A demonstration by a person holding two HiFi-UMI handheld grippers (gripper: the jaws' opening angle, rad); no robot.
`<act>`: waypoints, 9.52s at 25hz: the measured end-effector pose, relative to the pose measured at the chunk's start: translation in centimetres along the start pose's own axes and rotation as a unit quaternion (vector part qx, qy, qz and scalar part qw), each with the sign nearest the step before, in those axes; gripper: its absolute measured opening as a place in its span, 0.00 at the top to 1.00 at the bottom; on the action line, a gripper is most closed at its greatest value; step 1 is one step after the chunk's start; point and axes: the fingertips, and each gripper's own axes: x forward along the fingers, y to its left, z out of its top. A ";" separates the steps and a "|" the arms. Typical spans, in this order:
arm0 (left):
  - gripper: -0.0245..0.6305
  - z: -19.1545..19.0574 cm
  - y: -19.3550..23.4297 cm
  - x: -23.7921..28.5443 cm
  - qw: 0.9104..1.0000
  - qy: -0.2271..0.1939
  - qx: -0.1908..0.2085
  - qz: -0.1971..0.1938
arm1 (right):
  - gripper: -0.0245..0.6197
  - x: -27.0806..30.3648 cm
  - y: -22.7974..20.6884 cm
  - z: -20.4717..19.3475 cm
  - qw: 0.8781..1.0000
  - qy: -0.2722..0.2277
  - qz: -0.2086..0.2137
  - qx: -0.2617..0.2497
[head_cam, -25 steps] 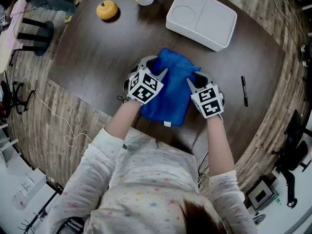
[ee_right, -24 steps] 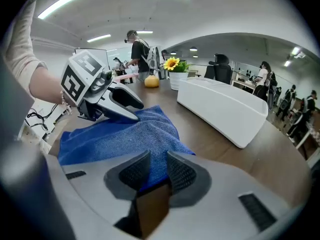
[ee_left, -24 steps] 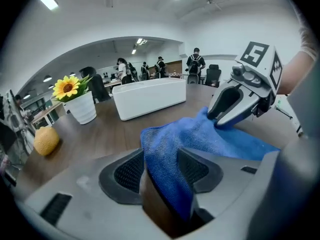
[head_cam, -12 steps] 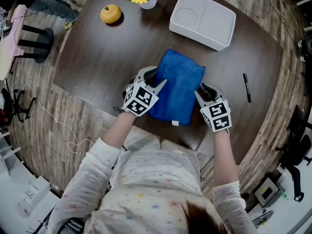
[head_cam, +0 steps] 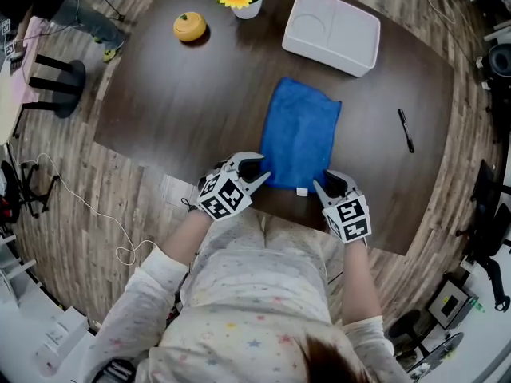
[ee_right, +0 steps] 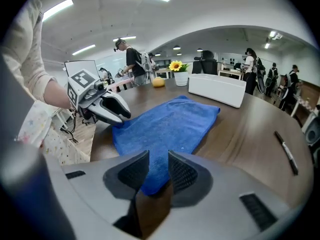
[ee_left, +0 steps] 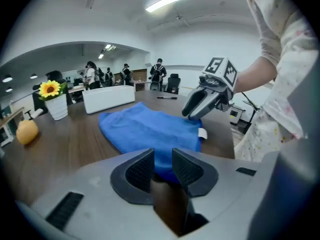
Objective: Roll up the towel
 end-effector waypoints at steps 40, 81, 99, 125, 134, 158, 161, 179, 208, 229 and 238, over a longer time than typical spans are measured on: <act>0.91 -2.6 -4.9 0.3 0.989 0.090 0.108 -0.054 | 0.91 -0.6 3.6 -4.9 0.973 0.082 0.057 -0.206; 0.81 -2.8 -3.7 -0.5 0.995 0.070 0.049 -0.053 | 0.74 -0.3 3.3 -3.3 0.988 0.048 0.078 -0.123; 0.90 -3.5 -6.5 -0.8 0.984 0.106 0.090 -0.115 | 0.88 -1.6 4.9 -5.7 0.964 0.107 0.115 -0.214; 0.85 2.8 0.4 -1.9 0.999 -0.021 -0.029 -0.038 | 0.80 -0.9 -1.5 -0.7 0.998 0.039 0.023 -0.045; 0.85 0.2 -3.7 0.3 0.991 0.057 0.073 -0.096 | 0.78 -3.1 -0.7 1.1 0.999 -0.005 0.019 -0.030; 0.85 -0.6 -5.3 0.7 0.984 0.081 0.135 -0.087 | 0.85 -1.9 2.6 -3.9 0.978 0.064 0.047 -0.192; 0.85 -1.4 -7.2 0.1 0.982 0.088 0.125 -0.110 | 0.85 -2.5 4.0 -5.1 0.975 0.078 0.075 -0.194; 0.81 0.3 -5.6 -0.8 0.990 0.073 0.050 -0.109 | 0.77 -3.9 2.7 -2.5 0.989 0.041 0.112 -0.093; 0.81 1.1 0.0 1.0 0.999 0.032 -0.018 0.012 | 0.70 -1.4 2.2 -1.7 0.988 0.013 0.065 -0.139; 0.82 -0.4 -4.8 0.1 0.986 0.084 0.129 -0.069 | 0.84 -1.8 2.8 -2.5 0.983 0.051 0.052 -0.171; 0.81 -1.0 -6.8 -0.7 0.986 0.082 0.074 -0.121 | 0.83 -2.8 4.4 -4.2 0.984 0.069 0.095 -0.137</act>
